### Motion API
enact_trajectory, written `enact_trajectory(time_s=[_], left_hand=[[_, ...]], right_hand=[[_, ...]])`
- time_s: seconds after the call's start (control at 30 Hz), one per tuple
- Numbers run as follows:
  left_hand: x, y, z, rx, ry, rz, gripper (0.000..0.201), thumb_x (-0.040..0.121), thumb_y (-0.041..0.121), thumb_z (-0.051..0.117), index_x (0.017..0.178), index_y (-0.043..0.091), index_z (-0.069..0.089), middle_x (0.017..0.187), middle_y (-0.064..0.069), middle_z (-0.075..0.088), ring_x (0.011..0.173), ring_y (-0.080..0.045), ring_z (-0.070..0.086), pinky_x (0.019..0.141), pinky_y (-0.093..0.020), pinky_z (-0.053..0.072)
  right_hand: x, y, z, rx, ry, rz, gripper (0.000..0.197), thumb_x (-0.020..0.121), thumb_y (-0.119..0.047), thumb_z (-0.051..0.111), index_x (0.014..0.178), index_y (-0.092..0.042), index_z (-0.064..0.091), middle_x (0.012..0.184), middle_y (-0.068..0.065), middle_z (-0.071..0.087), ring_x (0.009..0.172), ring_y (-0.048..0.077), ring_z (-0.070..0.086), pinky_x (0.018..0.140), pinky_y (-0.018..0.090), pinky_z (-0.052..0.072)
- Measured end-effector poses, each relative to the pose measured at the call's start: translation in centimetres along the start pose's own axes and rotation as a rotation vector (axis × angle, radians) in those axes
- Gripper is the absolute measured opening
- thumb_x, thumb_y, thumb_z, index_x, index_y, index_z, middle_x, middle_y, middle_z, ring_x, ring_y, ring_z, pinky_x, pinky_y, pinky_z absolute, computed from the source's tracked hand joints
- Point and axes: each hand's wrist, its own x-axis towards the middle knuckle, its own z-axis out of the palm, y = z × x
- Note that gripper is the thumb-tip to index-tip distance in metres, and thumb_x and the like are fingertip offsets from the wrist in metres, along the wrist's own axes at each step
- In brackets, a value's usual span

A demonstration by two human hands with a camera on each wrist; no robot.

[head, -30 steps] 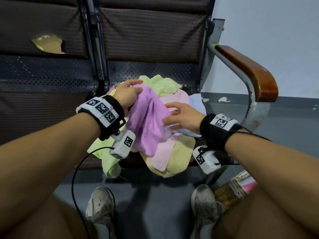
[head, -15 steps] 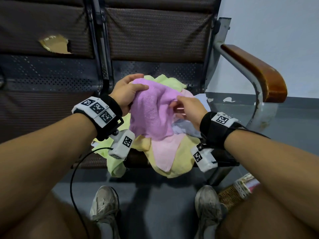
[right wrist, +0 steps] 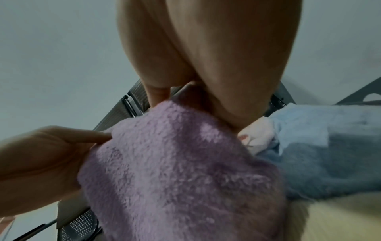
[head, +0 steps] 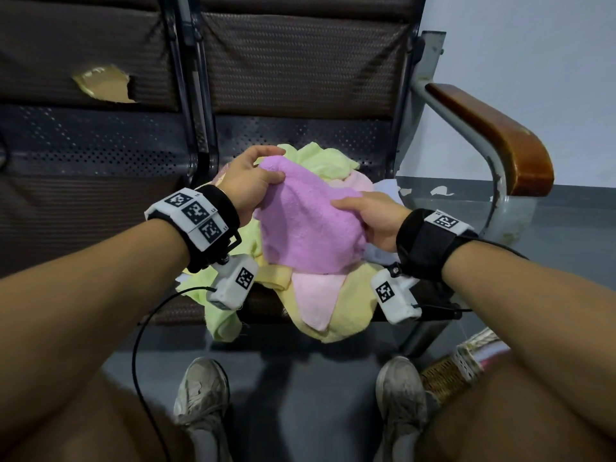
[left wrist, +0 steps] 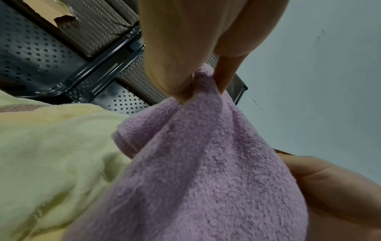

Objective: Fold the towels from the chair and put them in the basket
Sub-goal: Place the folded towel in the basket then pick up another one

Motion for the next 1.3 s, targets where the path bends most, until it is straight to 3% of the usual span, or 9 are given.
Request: enact_trajectory(time_s=[0.23,0.47,0.63,0.7,0.77,0.87,0.97,1.17,1.3], left_hand=[[-0.1,1.3,0.5,-0.177,-0.027,-0.019,0.04,0.089,-0.009,0.053,0.118,0.019,0.064,0.106,-0.007,0.063,0.09,-0.023,0.059,0.073,-0.029,0.053],[0.2,1.5,0.5,-0.203,-0.005,0.049,0.046,0.085,-0.018,0.052,0.111,0.017,0.066,0.113,-0.007,0.062,0.097,-0.028,0.06,0.089,-0.041,0.054],[0.4,0.6,0.1,0.1,-0.053,0.089,0.068,0.071,-0.023,0.065,0.129,0.013,0.063,0.126,-0.019,0.06,0.092,-0.028,0.056,0.087,-0.047,0.052],[0.3,0.2,0.1,0.392,-0.03,0.196,0.067,0.07,-0.018,0.068,0.129,0.013,0.063,0.121,-0.012,0.065,0.091,-0.021,0.062,0.087,-0.04,0.057],[0.3,-0.3,0.0,0.648,0.015,0.311,0.053,0.073,-0.005,0.07,0.122,0.015,0.067,0.108,-0.001,0.069,0.09,-0.015,0.063,0.084,-0.028,0.054],[0.5,-0.8,0.0,0.853,0.064,0.43,0.025,0.082,0.008,0.062,0.105,0.015,0.07,0.091,0.001,0.065,0.087,-0.019,0.059,0.078,-0.025,0.044],[1.2,-1.2,-0.3,0.847,0.052,0.445,0.014,0.089,0.013,0.057,0.1,0.01,0.067,0.09,-0.005,0.061,0.096,-0.025,0.055,0.084,-0.032,0.044],[1.6,-0.9,0.1,0.188,-0.01,0.143,0.031,0.102,0.037,0.051,0.095,0.013,0.07,0.093,-0.004,0.071,0.085,-0.017,0.064,0.081,-0.036,0.052],[0.8,-1.2,1.3,0.038,-0.123,-0.084,0.039,0.091,0.048,0.065,0.103,0.011,0.073,0.105,-0.006,0.075,0.1,-0.023,0.071,0.092,-0.035,0.054]], right_hand=[[0.1,-1.6,-0.6,0.259,0.069,-0.222,0.08,0.087,0.005,0.065,0.151,-0.032,0.034,0.135,0.007,0.052,0.114,0.027,0.063,0.09,0.038,0.056],[-0.9,-3.7,-1.8,0.285,-0.047,-0.334,0.04,0.09,0.001,0.062,0.126,-0.016,0.067,0.126,0.013,0.067,0.11,0.026,0.066,0.092,0.034,0.057],[-1.2,-2.6,-2.0,-0.498,0.061,-0.322,0.061,0.08,0.001,0.072,0.138,-0.009,0.055,0.12,0.013,0.067,0.098,0.025,0.068,0.087,0.042,0.058],[-1.1,-2.0,-2.2,-0.961,0.107,-0.435,0.04,0.08,-0.011,0.072,0.12,-0.01,0.067,0.106,0.009,0.07,0.092,0.027,0.068,0.078,0.037,0.057],[-1.1,-2.0,-2.2,-1.073,0.199,-0.511,0.017,0.084,-0.023,0.068,0.088,-0.008,0.072,0.085,0.008,0.069,0.08,0.028,0.064,0.065,0.031,0.047],[-0.7,-2.0,-2.6,-0.985,0.272,-0.536,0.034,0.083,-0.036,0.071,0.069,-0.005,0.066,0.067,0.007,0.062,0.063,0.022,0.055,0.056,0.032,0.041],[-0.8,-1.9,-2.8,-0.767,0.179,-0.465,0.029,0.082,-0.035,0.076,0.089,-0.007,0.071,0.087,0.008,0.072,0.08,0.022,0.067,0.07,0.035,0.053],[-0.8,-2.4,-3.5,-0.103,0.084,-0.392,0.025,0.087,-0.019,0.075,0.108,-0.007,0.068,0.104,0.006,0.076,0.096,0.021,0.073,0.079,0.033,0.058],[-0.2,-1.6,-3.5,0.055,0.144,-0.283,0.019,0.09,-0.028,0.073,0.098,-0.012,0.07,0.093,0.0,0.078,0.085,0.013,0.075,0.065,0.022,0.059]])
